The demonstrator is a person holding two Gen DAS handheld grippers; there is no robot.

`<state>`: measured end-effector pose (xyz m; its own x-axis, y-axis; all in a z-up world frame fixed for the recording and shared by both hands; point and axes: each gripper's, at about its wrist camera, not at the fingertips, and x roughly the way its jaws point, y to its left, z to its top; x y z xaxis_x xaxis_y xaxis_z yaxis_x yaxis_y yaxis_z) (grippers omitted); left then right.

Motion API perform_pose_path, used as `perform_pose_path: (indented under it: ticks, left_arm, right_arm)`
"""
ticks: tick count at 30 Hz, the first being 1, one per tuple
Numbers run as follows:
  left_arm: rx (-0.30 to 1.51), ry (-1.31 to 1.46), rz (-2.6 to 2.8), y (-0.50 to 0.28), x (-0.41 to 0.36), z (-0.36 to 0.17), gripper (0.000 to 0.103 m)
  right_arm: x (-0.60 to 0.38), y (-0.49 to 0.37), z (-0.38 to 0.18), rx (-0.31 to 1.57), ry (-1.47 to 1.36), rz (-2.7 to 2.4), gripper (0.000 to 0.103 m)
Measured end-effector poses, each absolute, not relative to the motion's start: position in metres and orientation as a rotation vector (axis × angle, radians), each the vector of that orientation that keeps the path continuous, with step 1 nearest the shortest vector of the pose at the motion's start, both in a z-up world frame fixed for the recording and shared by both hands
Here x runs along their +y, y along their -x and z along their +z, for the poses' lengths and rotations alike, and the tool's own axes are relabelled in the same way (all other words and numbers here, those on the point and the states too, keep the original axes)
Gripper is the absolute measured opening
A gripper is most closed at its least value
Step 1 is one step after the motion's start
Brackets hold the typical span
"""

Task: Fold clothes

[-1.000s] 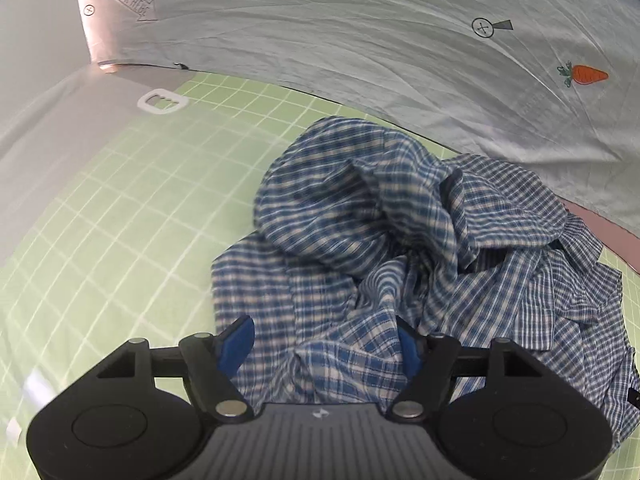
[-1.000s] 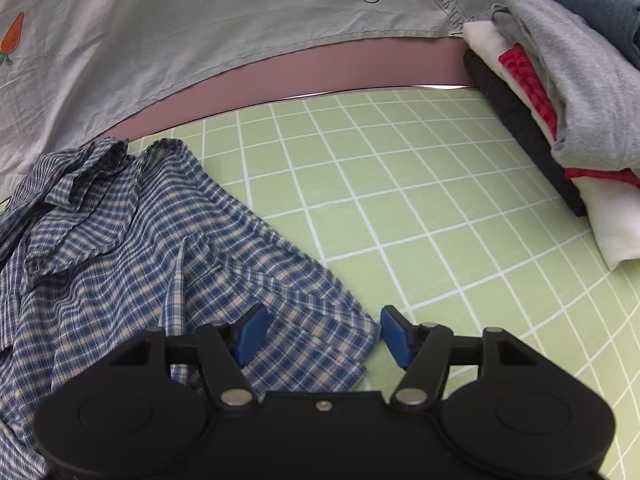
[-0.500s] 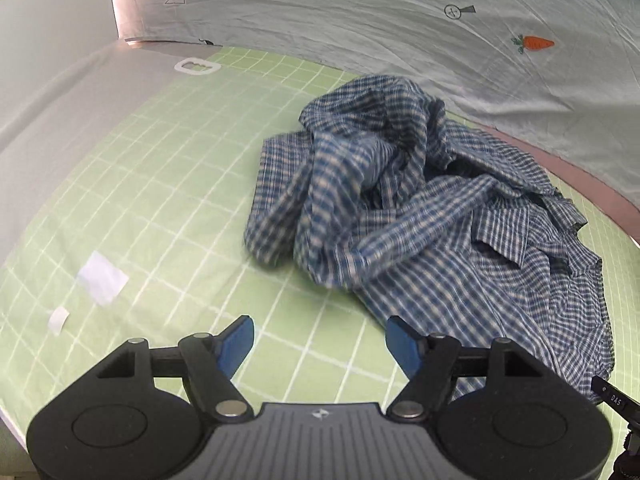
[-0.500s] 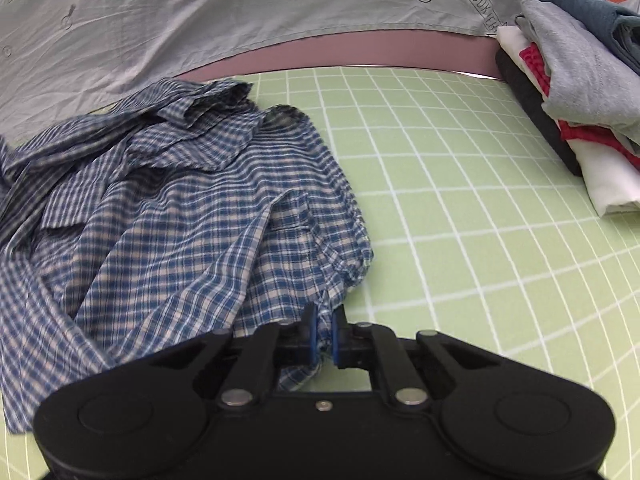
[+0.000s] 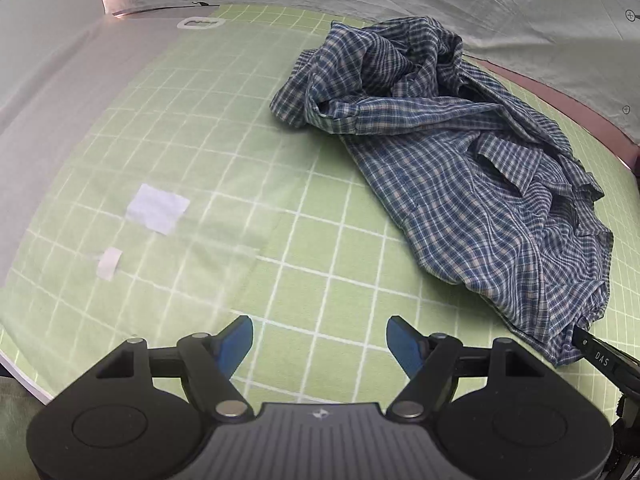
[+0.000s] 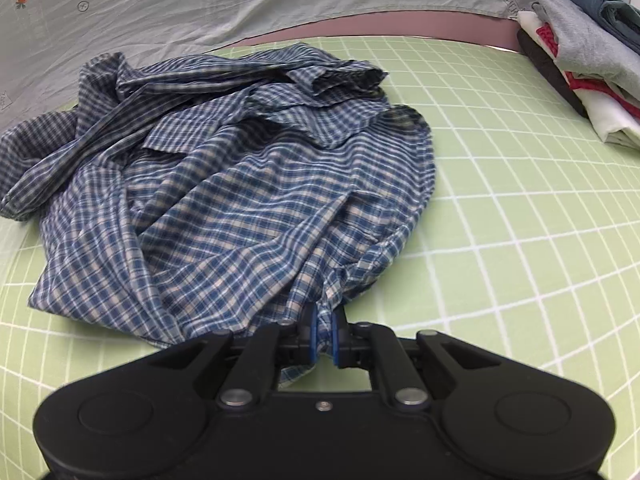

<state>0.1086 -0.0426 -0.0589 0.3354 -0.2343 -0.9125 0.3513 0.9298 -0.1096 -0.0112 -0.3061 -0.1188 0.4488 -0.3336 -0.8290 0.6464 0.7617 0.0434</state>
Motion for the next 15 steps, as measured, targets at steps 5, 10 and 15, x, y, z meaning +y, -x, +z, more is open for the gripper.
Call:
perform_pose_path:
  ticks: [5,10,15]
  left_arm:
    - [1.157,-0.146,-0.412,-0.123,-0.008,-0.057,0.077]
    - [1.162,-0.168,-0.402,-0.144,0.027,-0.061,0.079]
    - [1.163,-0.177,-0.38,-0.16,0.055,-0.059,0.079]
  right_arm:
    - [-0.252,-0.019,-0.119,0.925,-0.37,-0.583,0.007]
    - [-0.206,-0.054,-0.125,0.908,-0.379,-0.541,0.007]
    - [-0.169,-0.074,-0.127,0.887,-0.419,-0.489,0.007]
